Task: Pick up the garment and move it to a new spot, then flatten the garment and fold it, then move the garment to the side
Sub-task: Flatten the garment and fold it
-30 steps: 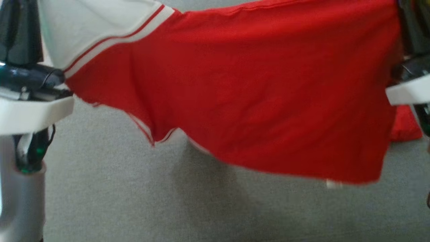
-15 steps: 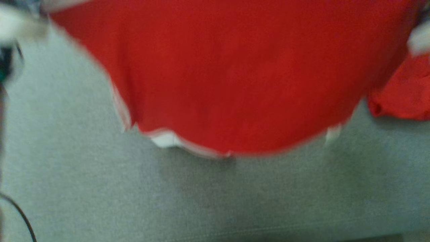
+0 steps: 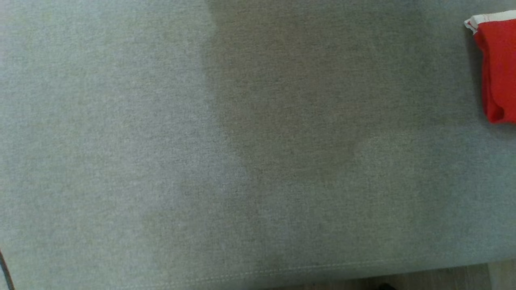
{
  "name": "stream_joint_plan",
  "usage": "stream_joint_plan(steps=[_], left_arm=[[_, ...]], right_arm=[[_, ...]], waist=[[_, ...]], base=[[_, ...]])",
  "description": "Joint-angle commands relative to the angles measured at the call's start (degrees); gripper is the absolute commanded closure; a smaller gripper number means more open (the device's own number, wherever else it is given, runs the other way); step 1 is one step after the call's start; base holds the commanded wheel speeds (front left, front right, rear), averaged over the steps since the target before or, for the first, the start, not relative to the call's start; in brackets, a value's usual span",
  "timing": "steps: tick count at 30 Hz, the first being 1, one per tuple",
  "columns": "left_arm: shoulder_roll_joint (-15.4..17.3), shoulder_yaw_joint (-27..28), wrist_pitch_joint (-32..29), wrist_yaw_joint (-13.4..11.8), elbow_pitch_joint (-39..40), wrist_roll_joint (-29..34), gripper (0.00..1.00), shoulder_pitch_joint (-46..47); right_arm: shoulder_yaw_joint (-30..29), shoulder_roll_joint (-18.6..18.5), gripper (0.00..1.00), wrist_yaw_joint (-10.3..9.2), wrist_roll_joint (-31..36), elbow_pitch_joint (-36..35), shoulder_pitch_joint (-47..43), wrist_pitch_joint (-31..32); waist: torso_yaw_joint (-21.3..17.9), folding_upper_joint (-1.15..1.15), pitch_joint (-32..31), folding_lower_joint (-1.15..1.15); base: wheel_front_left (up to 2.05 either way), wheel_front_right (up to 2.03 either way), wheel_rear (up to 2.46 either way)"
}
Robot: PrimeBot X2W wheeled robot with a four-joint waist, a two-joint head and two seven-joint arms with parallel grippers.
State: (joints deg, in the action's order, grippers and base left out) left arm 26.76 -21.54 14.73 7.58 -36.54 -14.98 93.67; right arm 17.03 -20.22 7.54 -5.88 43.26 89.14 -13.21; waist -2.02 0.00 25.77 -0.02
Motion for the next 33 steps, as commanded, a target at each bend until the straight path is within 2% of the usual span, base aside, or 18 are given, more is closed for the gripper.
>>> stream_joint_plan(steps=[1,6,7,13,18,25,29,33], left_arm=[[1.75,1.12,0.23,-0.09,1.9,-0.36,1.0,2.26],[1.02,0.92,0.25,-0.09,3.77,-1.32,1.0,-6.37],[1.02,0.92,0.25,-0.09,3.77,-1.32,1.0,-6.37],[0.56,-0.98,0.26,-0.09,9.44,-2.85,1.0,-24.07],[1.31,-2.18,0.26,-0.09,14.92,-3.76,1.0,-39.74],[4.52,-4.96,0.27,-0.09,20.57,-3.59,1.0,-57.74],[5.86,-6.57,0.27,-0.09,22.6,-3.78,1.0,-64.35],[6.79,-8.23,0.27,-0.09,24.06,-4.37,1.0,-69.04]], right_arm=[[-1.16,2.22,1.0,-0.05,0.41,2.47,1.26,-1.33],[0.65,4.57,1.0,-0.05,-1.72,6.41,-4.73,-1.74],[0.65,4.57,1.0,-0.05,-1.72,6.41,-4.73,-1.74],[6.66,3.05,1.0,-0.05,-4.14,6.24,-16.81,-1.77],[15.94,-0.86,1.0,-0.05,-8.59,5.14,-27.64,-1.78],[28.66,-8.65,1.0,-0.05,-18.21,0.72,-40.08,-1.59],[33.18,-13.09,1.0,-0.05,-22.27,-2.89,-45.12,-0.46],[35.25,-16.3,1.0,-0.05,-25.29,-6.02,-49.52,0.14]], waist=[[0.44,0.0,0.22,0.02],[1.56,0.0,0.24,0.02],[1.56,0.0,0.24,0.02],[3.29,0.0,-1.56,0.02],[4.16,0.0,-5.5,0.02],[4.61,0.0,-11.58,0.02],[5.07,0.0,-14.25,0.02],[5.31,0.0,-16.42,0.02]], base=[[0.0,0.0,0.0],[0.0,0.0,0.0],[0.0,0.0,0.0],[0.0,0.0,0.0],[0.0,0.0,0.0],[0.0,0.0,0.0],[0.0,0.0,0.0],[0.0,0.0,0.0]])
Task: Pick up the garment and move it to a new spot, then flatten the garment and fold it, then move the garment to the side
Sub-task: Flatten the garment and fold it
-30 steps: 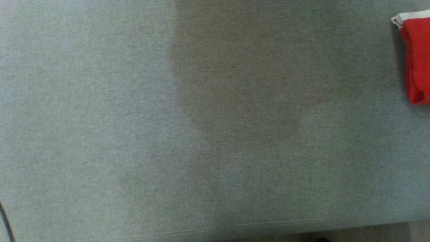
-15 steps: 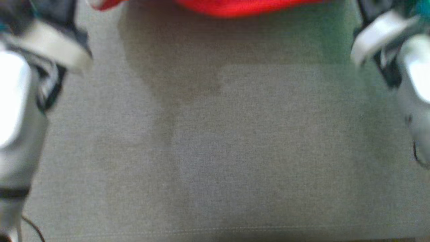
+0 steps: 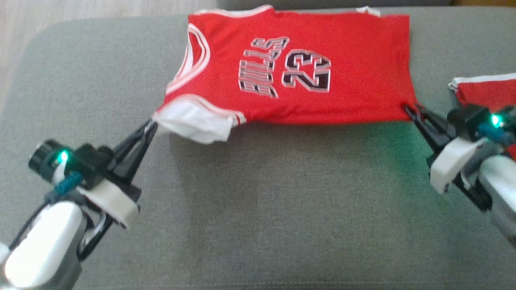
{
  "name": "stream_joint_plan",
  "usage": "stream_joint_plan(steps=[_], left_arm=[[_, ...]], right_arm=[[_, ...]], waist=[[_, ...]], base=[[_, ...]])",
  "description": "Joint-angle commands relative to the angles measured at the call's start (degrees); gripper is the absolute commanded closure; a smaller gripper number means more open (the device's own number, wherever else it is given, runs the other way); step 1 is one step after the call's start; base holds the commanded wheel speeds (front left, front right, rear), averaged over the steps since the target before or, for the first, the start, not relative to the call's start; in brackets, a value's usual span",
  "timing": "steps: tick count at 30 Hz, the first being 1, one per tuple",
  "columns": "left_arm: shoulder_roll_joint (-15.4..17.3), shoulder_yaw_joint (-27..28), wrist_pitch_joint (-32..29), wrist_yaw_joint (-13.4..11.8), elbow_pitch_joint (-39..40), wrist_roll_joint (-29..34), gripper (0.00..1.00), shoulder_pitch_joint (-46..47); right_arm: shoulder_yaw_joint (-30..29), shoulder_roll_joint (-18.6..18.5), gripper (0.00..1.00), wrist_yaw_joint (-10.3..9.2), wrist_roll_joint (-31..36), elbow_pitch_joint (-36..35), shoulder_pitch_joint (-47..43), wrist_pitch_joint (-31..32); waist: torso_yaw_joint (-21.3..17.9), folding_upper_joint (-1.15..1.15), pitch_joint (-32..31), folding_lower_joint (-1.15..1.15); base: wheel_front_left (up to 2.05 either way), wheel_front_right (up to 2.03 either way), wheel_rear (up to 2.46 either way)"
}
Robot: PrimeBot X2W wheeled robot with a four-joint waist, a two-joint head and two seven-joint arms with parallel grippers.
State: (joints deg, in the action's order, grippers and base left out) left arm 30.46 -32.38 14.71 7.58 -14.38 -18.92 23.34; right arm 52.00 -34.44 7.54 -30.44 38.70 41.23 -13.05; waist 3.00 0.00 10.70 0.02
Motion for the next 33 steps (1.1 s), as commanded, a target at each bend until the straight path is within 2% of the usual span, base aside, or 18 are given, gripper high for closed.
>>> stream_joint_plan(steps=[1,13,19,27,33], left_arm=[[3.37,2.21,0.29,-0.09,2.38,-0.69,1.0,-0.62],[4.84,1.7,0.29,-0.21,7.07,-2.47,1.0,-13.15],[4.7,3.09,0.29,-0.68,9.16,-3.28,1.0,-15.54],[4.83,4.37,0.27,-0.58,8.31,-2.58,1.0,-10.03],[5.48,3.64,-1.23,-0.32,4.26,-2.46,1.0,-2.42]], right_arm=[[0.79,-3.15,1.0,-0.05,-1.68,-2.69,-3.49,0.03],[0.62,-7.15,1.0,-0.05,-3.06,-9.51,-12.34,1.16],[-0.9,-8.97,1.0,-0.05,-3.49,-13.21,-14.79,2.21],[-4.36,-9.07,1.0,-0.05,-2.08,-16.74,-14.0,4.97],[-6.77,-7.5,1.0,-0.05,-2.3,-17.76,-11.96,7.93]], waist=[[0.3,0.0,-2.34,-0.02],[-1.16,0.0,-7.36,-0.02],[-1.7,0.0,-7.56,-0.02],[-3.42,0.0,-5.21,-0.02],[-4.98,0.0,-2.16,-0.02]], base=[[0.0,0.0,0.0],[0.0,0.0,0.0],[0.0,0.0,0.0],[0.0,0.0,0.0],[0.0,0.0,0.0]])
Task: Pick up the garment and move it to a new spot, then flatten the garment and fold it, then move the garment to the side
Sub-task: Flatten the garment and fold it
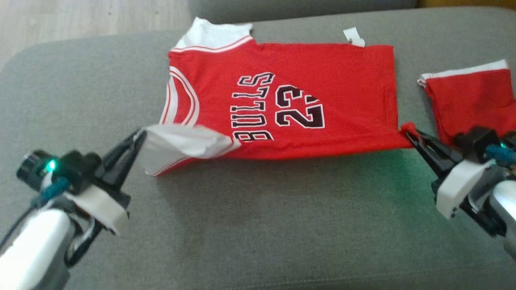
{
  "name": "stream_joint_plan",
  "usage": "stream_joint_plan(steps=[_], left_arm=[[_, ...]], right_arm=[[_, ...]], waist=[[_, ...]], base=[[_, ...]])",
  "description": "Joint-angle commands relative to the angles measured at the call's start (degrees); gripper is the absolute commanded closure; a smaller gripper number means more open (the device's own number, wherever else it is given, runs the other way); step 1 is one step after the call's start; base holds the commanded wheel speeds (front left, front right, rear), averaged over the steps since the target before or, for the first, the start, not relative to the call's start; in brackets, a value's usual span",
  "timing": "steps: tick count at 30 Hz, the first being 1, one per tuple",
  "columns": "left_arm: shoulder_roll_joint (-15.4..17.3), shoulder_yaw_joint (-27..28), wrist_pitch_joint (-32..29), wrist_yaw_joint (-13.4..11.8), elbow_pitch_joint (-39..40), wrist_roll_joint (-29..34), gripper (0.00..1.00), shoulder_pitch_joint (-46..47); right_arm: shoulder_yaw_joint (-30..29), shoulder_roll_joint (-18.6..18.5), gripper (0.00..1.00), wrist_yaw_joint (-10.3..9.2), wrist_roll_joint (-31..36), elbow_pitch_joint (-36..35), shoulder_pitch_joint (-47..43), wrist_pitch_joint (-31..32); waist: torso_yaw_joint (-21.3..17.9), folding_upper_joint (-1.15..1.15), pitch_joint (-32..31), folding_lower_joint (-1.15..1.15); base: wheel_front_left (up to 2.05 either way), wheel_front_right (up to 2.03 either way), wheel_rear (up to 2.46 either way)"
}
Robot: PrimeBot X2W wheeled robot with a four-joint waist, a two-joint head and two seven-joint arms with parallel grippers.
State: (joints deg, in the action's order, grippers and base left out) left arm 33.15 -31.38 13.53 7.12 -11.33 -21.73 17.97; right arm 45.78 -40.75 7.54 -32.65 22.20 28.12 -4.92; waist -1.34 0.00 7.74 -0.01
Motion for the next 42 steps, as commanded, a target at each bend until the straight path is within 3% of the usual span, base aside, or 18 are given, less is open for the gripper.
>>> stream_joint_plan(steps=[1,14,32,33,34,37,42], left_arm=[[2.98,2.24,-0.38,0.18,0.35,0.27,1.0,4.26],[5.78,-9.06,-1.09,0.35,-11.74,-0.7,1.0,22.12],[2.23,-19.53,1.41,0.36,-26.23,-1.28,1.0,37.58],[1.96,-19.99,1.42,0.36,-27.39,-1.67,1.0,37.93],[1.63,-20.44,1.43,0.36,-28.46,-1.96,0.03,38.25],[0.52,-19.68,1.45,0.3,-30.13,-2.81,0.0,39.19],[-1.4,-13.0,1.46,-2.84,-27.23,-4.75,0.0,37.45]], right_arm=[[-0.78,-0.81,1.0,-0.05,-0.18,-1.31,1.57,0.3],[2.89,2.49,1.0,-0.05,-0.4,0.84,8.77,4.75],[8.92,5.36,1.0,-0.05,-2.37,9.26,17.92,3.61],[8.88,5.66,0.0,-0.05,-2.56,10.13,18.32,3.45],[9.08,6.01,0.0,-0.05,-2.72,10.87,18.66,3.51],[8.29,7.02,0.0,-0.05,-3.69,12.92,19.41,2.28],[5.2,8.22,0.0,-0.05,-4.97,15.31,19.12,-2.12]], waist=[[-0.98,0.0,1.35,0.01],[-3.18,0.0,6.42,0.01],[-4.03,0.0,10.64,0.01],[-4.07,0.0,10.8,0.01],[-4.1,0.0,10.95,0.01],[-4.06,0.0,11.17,0.01],[-3.68,0.0,10.12,0.01]], base=[[0.0,0.0,0.0],[0.0,0.0,0.0],[0.0,0.0,0.0],[0.0,0.0,0.0],[0.0,0.0,0.0],[0.0,0.0,0.0],[0.0,0.0,0.0]])
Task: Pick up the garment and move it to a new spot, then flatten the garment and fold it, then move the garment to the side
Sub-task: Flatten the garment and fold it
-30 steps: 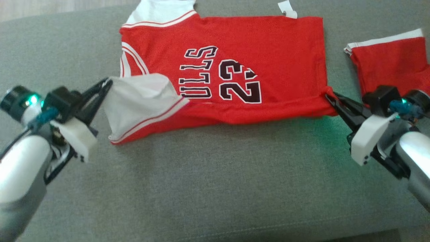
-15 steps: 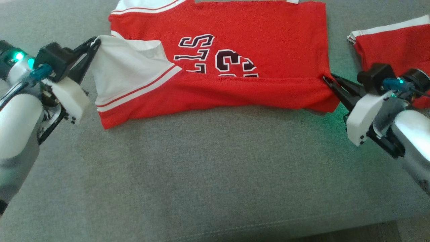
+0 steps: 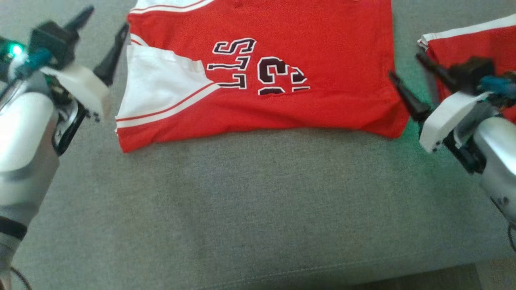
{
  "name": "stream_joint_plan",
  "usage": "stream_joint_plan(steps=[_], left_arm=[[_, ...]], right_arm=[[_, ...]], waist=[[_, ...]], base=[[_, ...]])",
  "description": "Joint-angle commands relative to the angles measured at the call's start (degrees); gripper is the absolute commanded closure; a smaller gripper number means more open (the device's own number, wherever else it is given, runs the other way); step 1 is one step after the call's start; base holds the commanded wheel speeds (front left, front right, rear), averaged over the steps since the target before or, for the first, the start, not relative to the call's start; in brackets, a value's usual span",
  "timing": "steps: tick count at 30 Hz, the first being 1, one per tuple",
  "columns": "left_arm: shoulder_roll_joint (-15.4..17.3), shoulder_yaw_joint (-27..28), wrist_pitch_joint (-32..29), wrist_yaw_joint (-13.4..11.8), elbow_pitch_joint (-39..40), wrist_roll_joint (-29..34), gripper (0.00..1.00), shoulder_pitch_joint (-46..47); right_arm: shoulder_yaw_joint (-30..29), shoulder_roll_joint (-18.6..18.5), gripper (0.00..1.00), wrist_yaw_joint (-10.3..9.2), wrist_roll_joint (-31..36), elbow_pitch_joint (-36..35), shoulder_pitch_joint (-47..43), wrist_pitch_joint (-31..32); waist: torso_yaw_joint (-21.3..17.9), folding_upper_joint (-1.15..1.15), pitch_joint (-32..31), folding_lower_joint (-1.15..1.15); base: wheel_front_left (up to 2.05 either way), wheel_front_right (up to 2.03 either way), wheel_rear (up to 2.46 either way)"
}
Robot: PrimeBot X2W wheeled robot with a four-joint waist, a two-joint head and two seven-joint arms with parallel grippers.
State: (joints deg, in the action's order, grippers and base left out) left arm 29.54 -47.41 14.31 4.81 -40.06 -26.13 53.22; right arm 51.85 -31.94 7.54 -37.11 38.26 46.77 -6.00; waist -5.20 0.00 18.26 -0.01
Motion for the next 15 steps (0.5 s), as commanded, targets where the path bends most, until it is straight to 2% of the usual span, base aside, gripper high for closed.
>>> stream_joint_plan(steps=[1,5,10,13,15], left_arm=[[1.83,4.88,0.68,-1.4,2.89,-0.81,0.0,1.26],[-0.35,14.14,0.68,-5.14,11.18,-2.69,0.0,-4.95],[-4.71,26.03,0.68,-8.77,22.98,-2.19,0.0,-17.06],[-8.66,32.29,0.68,-9.6,29.1,-0.68,0.0,-24.97],[-11.64,35.42,0.68,-9.26,32.19,0.85,0.0,-29.81]], right_arm=[[-2.23,-0.19,0.0,-0.05,-0.97,-0.45,0.15,-2.45],[-8.97,1.95,0.0,-0.05,-1.45,-0.16,-1.91,-7.24],[-21.4,6.44,0.0,-0.05,2.35,-4.21,-7.04,-8.92],[-29.24,10.55,0.0,-0.05,7.25,-10.14,-12.88,-8.96],[-33.17,13.36,0.0,-0.05,10.96,-13.75,-17.45,-8.97]], waist=[[0.28,0.0,-0.8,0.01],[0.63,0.0,-2.8,0.01],[0.7,0.0,-5.6,0.01],[0.7,0.0,-7.07,0.01],[0.93,0.0,-7.96,0.01]], base=[[0.0,0.0,0.0],[0.0,0.0,0.0],[0.0,0.0,0.0],[0.0,0.0,0.0],[0.0,0.0,0.0]])
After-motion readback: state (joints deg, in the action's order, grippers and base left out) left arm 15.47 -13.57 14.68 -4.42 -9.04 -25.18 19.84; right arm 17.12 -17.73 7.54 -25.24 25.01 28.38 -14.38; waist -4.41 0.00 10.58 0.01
